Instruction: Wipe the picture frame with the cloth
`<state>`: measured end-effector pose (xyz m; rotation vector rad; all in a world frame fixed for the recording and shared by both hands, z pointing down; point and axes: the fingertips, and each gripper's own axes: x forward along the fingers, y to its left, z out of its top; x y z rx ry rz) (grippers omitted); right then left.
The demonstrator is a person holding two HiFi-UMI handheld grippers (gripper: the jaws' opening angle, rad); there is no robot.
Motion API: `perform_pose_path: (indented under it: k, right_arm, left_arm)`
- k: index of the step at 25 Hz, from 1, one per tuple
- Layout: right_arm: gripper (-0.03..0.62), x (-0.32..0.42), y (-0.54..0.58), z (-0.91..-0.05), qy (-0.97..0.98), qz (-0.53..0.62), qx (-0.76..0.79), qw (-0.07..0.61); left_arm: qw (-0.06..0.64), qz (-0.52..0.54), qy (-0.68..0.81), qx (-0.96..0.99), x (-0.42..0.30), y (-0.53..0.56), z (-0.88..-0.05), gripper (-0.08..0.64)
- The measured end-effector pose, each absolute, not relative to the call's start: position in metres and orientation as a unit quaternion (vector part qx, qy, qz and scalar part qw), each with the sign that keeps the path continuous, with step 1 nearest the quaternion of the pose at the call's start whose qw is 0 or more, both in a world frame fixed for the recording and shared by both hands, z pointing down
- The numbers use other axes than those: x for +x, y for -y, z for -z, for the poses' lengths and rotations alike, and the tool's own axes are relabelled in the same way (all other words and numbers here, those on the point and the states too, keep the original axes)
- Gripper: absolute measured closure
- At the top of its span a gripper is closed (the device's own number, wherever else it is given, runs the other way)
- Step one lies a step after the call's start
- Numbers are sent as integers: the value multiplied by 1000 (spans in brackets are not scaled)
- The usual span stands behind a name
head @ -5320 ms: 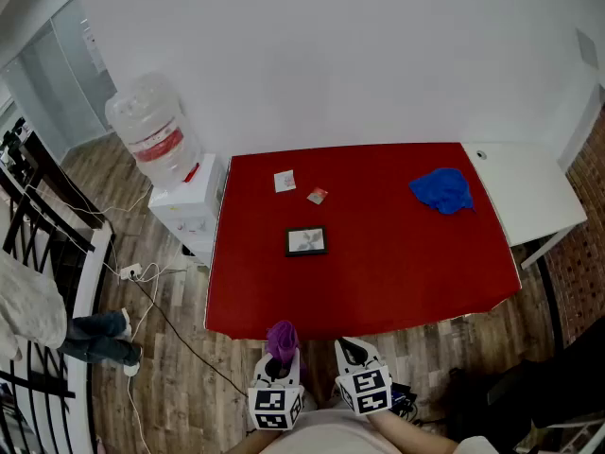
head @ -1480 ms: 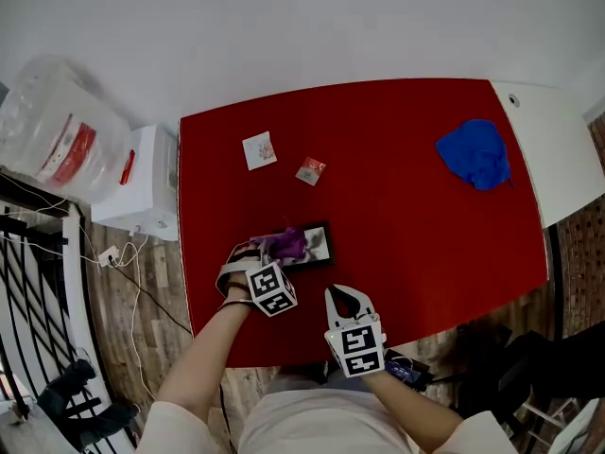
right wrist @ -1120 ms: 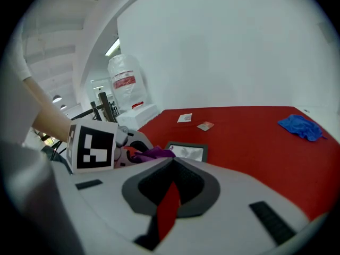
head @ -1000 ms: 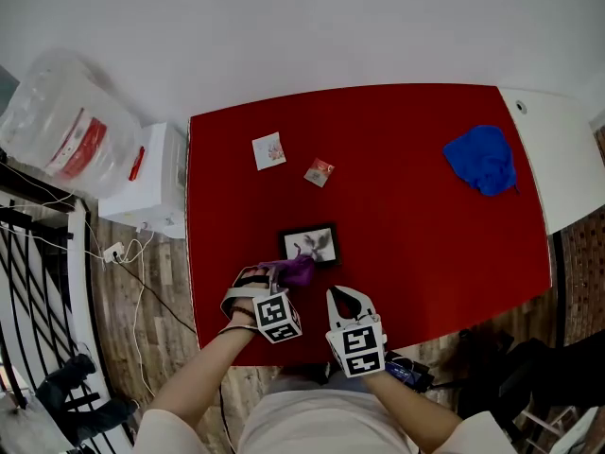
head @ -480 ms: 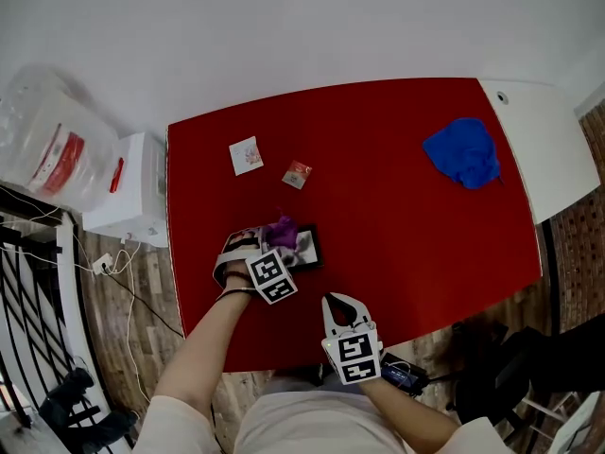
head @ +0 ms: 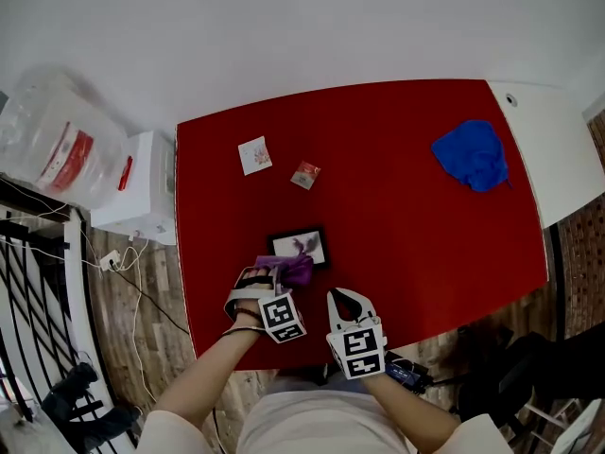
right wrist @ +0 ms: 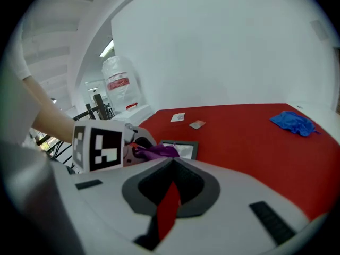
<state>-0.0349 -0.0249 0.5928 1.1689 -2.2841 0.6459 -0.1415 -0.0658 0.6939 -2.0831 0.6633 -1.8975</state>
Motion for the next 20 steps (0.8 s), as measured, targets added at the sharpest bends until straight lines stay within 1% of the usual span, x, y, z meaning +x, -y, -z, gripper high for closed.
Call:
perform_pose_path:
  k: [5, 10, 15, 20]
  right_arm:
    - [589, -38, 24, -597, 840, -235, 423, 246]
    - [589, -36, 20, -595, 839, -233, 426, 245]
    - [589, -26, 13, -598, 830, -243, 437, 246]
    - [589, -13, 12, -601, 824, -249, 447, 244]
  left_arm:
    - [129, 646, -221, -719, -136, 50, -691, 499]
    - [104, 618, -265, -733, -136, 93, -675, 499]
    - [105, 646, -295, -696, -145, 148, -679, 499]
    - [115, 664, -277, -685, -137, 153, -692, 499]
